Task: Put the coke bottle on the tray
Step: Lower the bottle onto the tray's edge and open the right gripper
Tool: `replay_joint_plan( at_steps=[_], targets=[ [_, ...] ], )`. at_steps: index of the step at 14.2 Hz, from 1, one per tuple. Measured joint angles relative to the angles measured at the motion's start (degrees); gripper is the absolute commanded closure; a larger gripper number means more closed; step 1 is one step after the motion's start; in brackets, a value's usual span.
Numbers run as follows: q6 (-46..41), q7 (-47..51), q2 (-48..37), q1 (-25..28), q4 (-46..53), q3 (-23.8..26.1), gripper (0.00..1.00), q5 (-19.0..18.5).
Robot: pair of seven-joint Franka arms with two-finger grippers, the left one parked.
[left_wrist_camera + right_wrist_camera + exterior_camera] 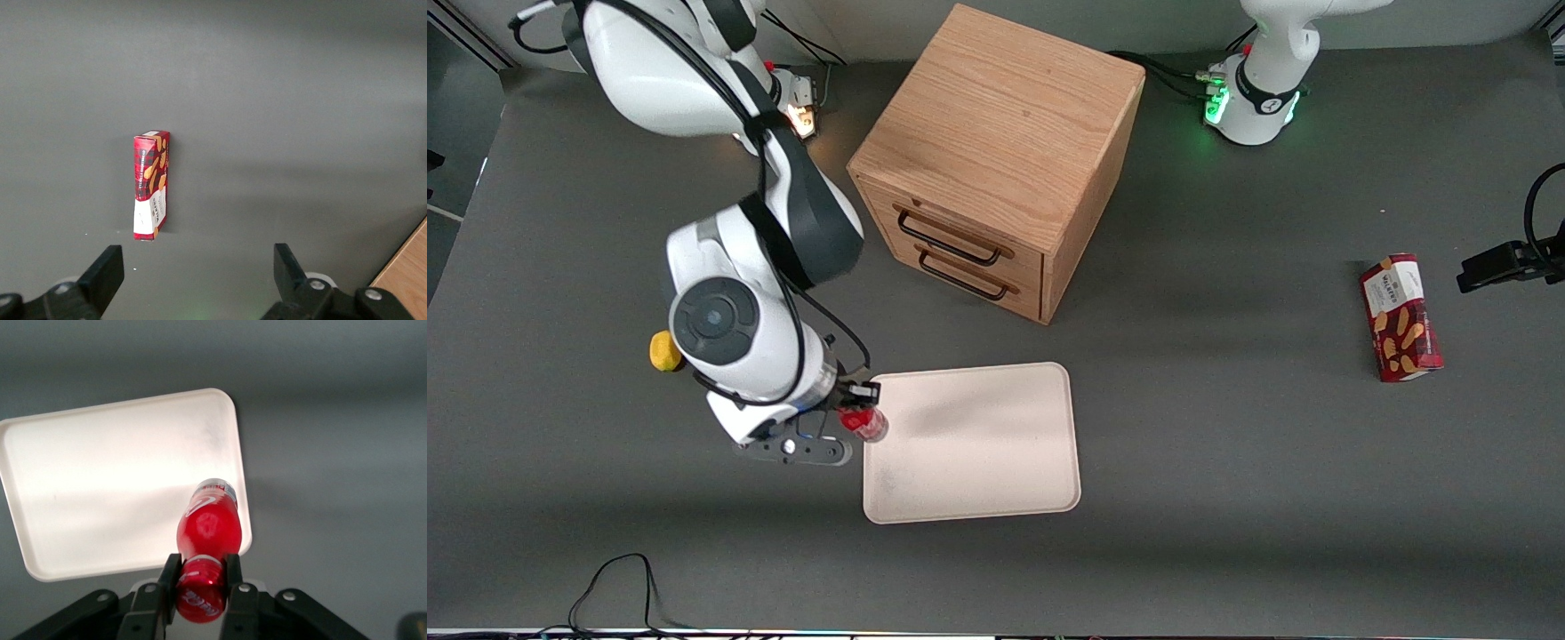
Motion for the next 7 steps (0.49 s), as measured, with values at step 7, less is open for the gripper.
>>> replay_joint_plan(
  at_steps=[7],
  targets=[
    [7.6, 2.5, 5.5, -0.6, 2.6, 1.6, 1.00, 0.0]
  ],
)
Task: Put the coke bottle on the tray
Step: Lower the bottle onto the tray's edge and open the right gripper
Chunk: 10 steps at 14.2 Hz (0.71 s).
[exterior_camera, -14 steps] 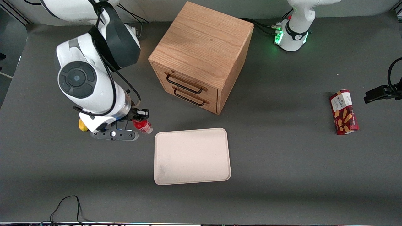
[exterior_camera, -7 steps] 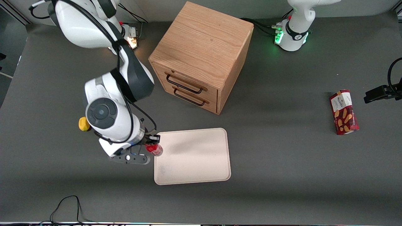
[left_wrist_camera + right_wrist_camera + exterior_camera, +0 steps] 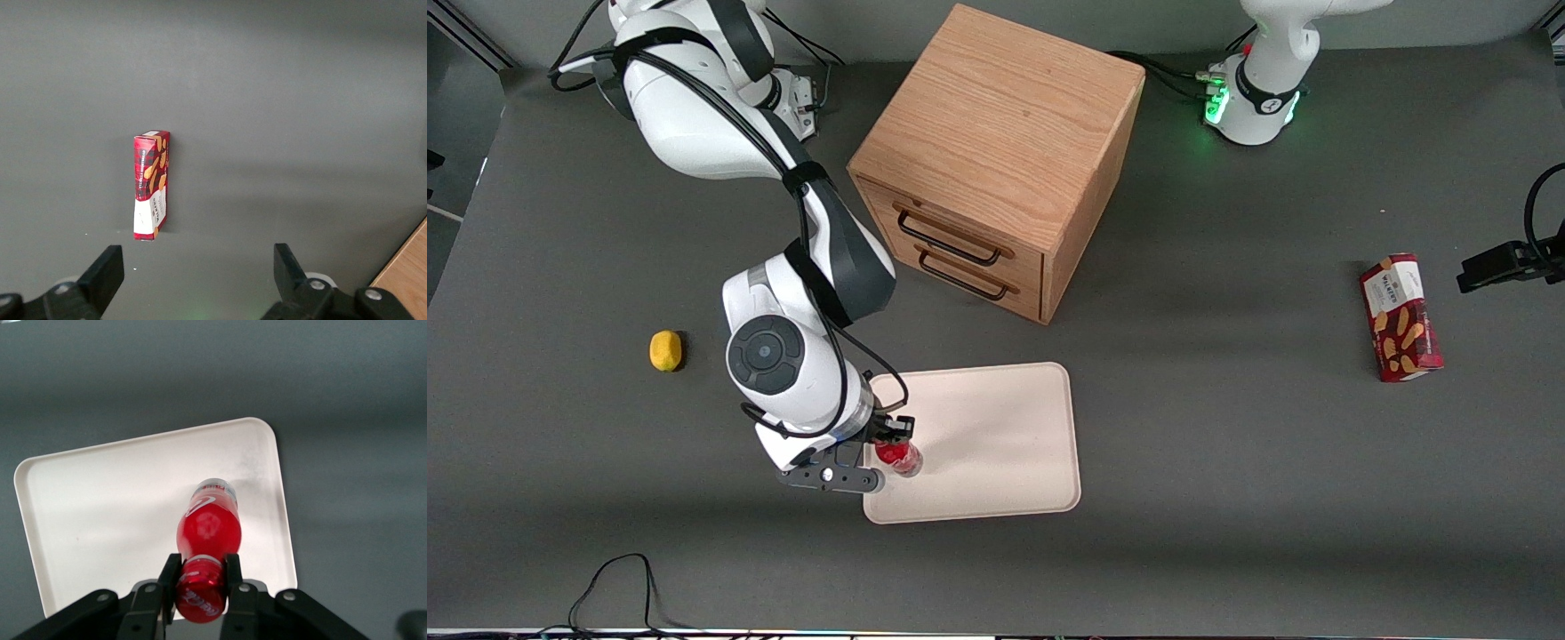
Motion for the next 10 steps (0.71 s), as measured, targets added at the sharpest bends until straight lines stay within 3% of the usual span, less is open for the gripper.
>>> replay_joint_plan(
  at_steps=[10],
  targets=[
    [1.6, -0.8, 3.0, -3.0, 0.1, 0.2, 1.00, 0.0]
  ],
)
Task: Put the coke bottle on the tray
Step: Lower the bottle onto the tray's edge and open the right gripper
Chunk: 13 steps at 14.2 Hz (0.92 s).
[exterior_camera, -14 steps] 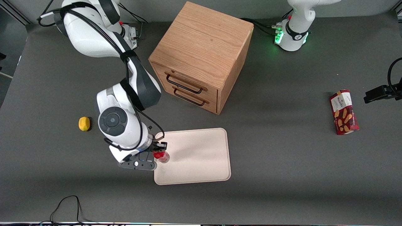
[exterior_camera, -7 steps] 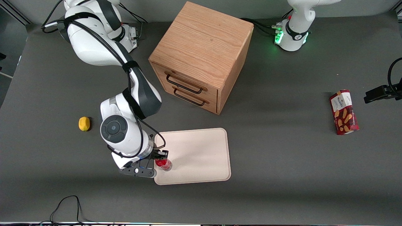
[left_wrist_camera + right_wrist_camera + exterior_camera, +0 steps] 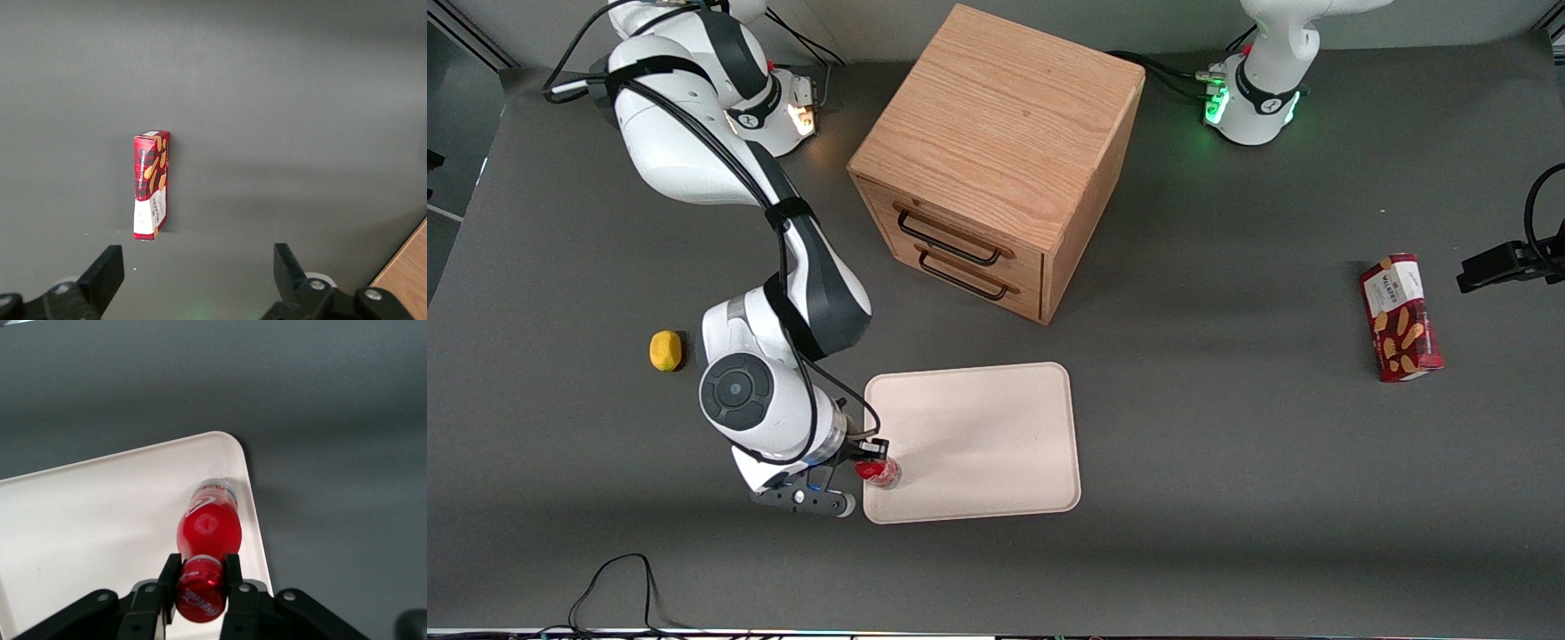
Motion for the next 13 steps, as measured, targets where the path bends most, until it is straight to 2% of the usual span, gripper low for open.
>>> replay_joint_plan(
  at_steps=[2, 3, 4, 5, 6, 7, 13],
  targets=[
    [0.2, 0.0, 0.7, 0.0, 0.0, 0.0, 1.00, 0.0],
    [0.2, 0.0, 0.9, 0.0, 0.0, 0.0, 0.96, 0.0],
    [0.3, 0.0, 1.0, 0.0, 0.1, 0.0, 0.88, 0.0],
    [0.3, 0.0, 1.0, 0.0, 0.1, 0.0, 0.66, 0.0],
    [0.5, 0.0, 1.0, 0.0, 0.1, 0.0, 0.23, 0.0],
    [1.0, 0.0, 1.1, -0.1, 0.1, 0.0, 0.00, 0.0],
    [2.1, 0.0, 1.1, -0.3, 0.4, 0.0, 0.00, 0.0]
  ],
)
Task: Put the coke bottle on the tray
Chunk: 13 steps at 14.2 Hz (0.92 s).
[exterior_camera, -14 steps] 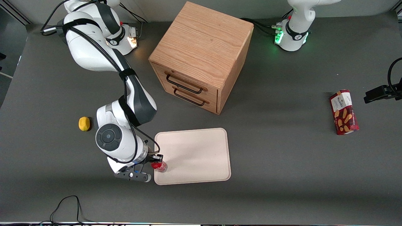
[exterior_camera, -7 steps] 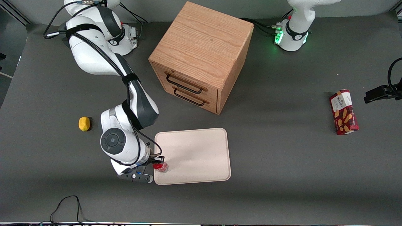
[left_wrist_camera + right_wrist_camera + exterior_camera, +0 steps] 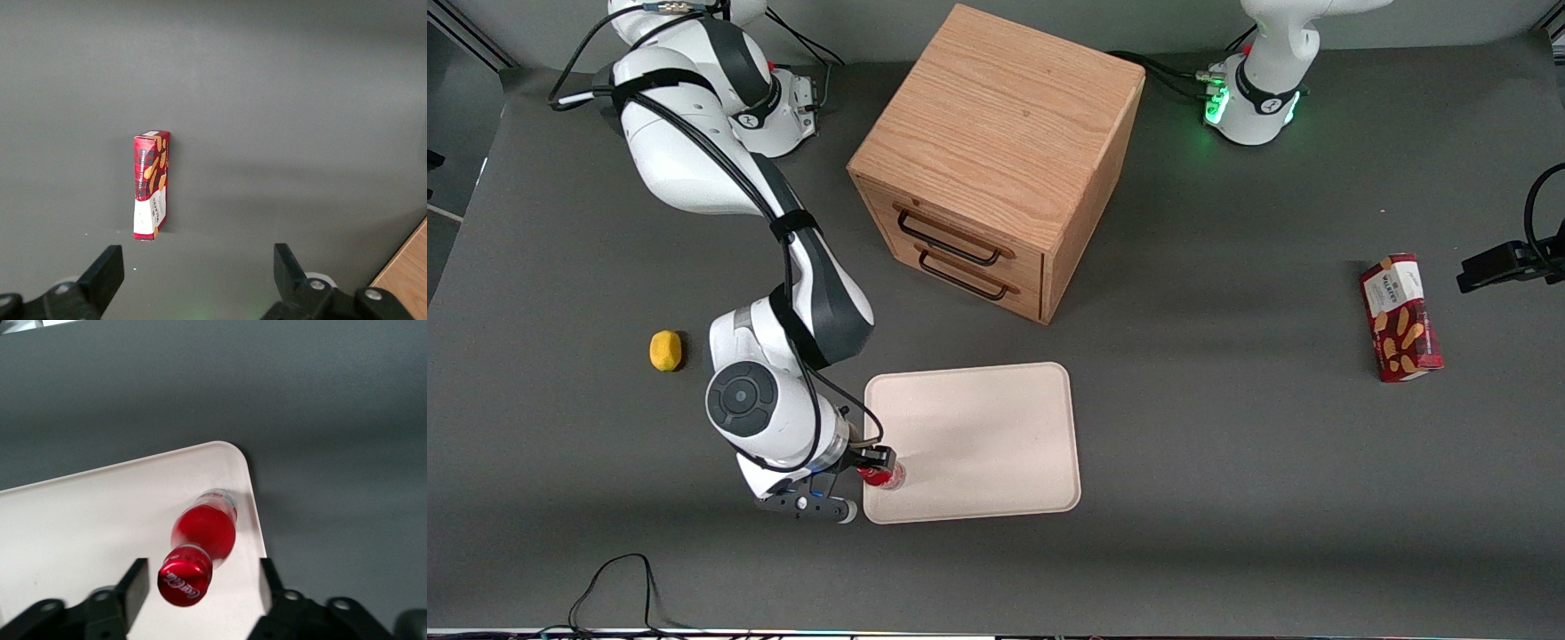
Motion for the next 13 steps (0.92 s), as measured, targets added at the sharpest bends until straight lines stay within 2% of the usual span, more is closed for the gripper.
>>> replay_joint_plan(
  at_steps=[7, 13],
  targets=[
    [-1.6, 0.0, 0.0, -0.4, 0.9, 0.0, 0.00, 0.0],
    [-13.4, -2.6, -3.9, -3.8, 1.7, 0.0, 0.00, 0.5]
  ],
)
